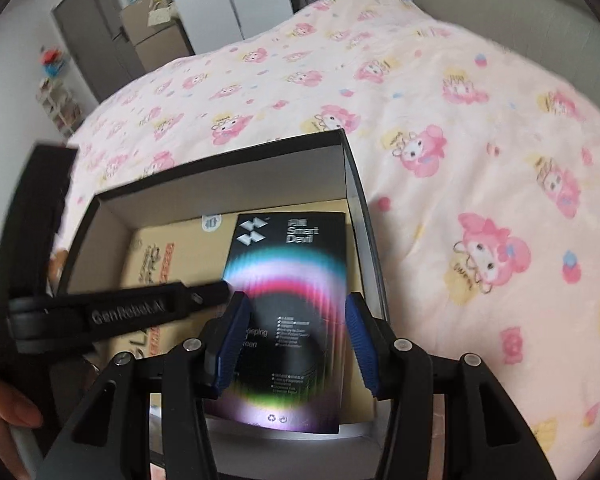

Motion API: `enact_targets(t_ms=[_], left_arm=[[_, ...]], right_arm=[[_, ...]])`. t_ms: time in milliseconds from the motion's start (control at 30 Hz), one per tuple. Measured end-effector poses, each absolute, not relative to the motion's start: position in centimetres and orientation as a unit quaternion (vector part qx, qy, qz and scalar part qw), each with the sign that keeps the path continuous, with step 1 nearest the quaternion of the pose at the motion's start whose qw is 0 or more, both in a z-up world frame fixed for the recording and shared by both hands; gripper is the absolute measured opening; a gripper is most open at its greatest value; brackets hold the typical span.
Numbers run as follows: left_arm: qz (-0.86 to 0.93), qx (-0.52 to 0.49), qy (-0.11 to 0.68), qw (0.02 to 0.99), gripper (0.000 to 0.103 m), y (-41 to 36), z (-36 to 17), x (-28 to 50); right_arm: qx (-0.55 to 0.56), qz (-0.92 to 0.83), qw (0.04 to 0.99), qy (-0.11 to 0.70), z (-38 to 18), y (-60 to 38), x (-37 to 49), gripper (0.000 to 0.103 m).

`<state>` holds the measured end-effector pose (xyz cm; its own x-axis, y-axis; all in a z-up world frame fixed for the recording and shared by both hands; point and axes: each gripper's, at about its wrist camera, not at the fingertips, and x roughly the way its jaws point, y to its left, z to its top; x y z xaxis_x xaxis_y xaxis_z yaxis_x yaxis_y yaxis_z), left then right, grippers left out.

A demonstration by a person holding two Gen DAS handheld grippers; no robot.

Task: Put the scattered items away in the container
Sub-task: 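Lower the Smart Devil box into the black box and open the right tool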

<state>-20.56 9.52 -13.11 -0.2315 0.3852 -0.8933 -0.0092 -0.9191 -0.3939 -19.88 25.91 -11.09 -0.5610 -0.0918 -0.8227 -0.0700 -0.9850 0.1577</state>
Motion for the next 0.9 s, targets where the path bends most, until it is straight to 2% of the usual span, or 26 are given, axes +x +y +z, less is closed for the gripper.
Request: enact_targets(t_ms=[67,233,367,433,667,900], left_arm=[[0.767,-0.607,-0.161,0.133,0.035,9.1,-12.9,-19.8],[0.767,-0.606,-0.161,0.136,0.034,7.6,-12.4,-17.6],[0.753,-0.622,-0.172,0.129,0.034,7.3,-12.7,-20.8],[0.747,-0.625,-0.193,0.119,0.03,6.9,-12.6,-22.4],[0.722,-0.645,-0.194,0.157,0.03,9.8,-13.5,-21.4],[0.715,-0.647,-0.189,0.185,0.031,11.1,-13.4,-20.6]], right_arm=[[0.473,-0.878,0.022,-0.073,-11.3,25.2,-20.0,0.046],[0.458,-0.877,0.093,-0.108,-10.9,23.8,-20.0,0.046],[0.447,-0.89,0.052,-0.076,-10.3,23.5,-19.3,0.046],[0.44,-0.895,0.025,-0.07,-9.7,24.3,-18.9,0.046],[0.448,-0.884,0.034,-0.131,-9.8,27.0,-19.3,0.046],[0.449,-0.882,0.016,-0.145,-9.6,28.0,-19.3,0.046]])
